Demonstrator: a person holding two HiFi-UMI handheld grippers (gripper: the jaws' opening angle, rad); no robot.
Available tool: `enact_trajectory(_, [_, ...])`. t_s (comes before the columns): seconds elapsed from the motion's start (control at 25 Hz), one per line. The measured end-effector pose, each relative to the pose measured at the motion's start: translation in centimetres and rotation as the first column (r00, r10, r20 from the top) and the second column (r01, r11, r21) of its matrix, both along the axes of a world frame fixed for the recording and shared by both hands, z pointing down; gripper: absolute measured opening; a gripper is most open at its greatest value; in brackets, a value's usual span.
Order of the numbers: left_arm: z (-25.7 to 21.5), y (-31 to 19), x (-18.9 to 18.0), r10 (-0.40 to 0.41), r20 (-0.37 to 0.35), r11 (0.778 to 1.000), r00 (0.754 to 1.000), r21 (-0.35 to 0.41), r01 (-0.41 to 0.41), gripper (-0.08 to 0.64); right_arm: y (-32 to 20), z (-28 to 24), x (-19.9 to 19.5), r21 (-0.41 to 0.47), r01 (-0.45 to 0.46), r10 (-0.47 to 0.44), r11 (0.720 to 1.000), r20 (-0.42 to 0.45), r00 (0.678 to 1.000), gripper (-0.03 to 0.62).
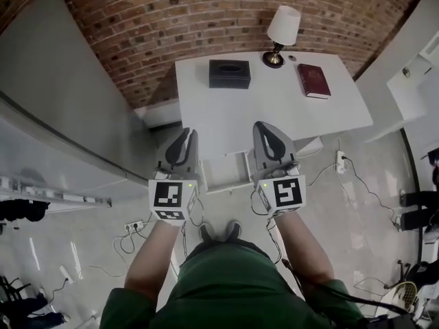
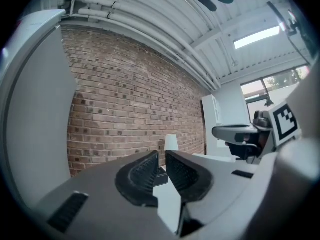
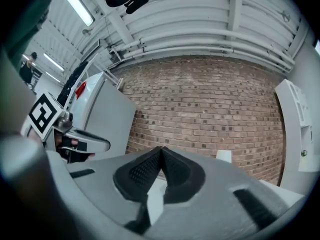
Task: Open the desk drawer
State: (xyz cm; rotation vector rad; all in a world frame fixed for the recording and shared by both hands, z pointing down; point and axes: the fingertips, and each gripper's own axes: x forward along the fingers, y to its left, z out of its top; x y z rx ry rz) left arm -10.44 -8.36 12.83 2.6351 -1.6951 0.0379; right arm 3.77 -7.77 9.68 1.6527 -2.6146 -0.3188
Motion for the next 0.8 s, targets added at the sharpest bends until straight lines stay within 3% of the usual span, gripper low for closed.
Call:
enact_trajectory(0.44, [-5.5,-0.3,0.1,0.029,0.018,0.99,0.999,0.136,-0.032,0.04,-0.1,-4.1,-1.3,0.052,0.021,-0.02,0.998,-0.029,0.999,0.002])
enact_trajectory(0.8, [-5.4,-0.8,-0.7,0.042,0.007,0.991,0.999,0.13,-0.042,0.039,-0.4,-4.9,-2.0,0.068,0.02,-0.016,0.997,-0.047,0.999,0.002])
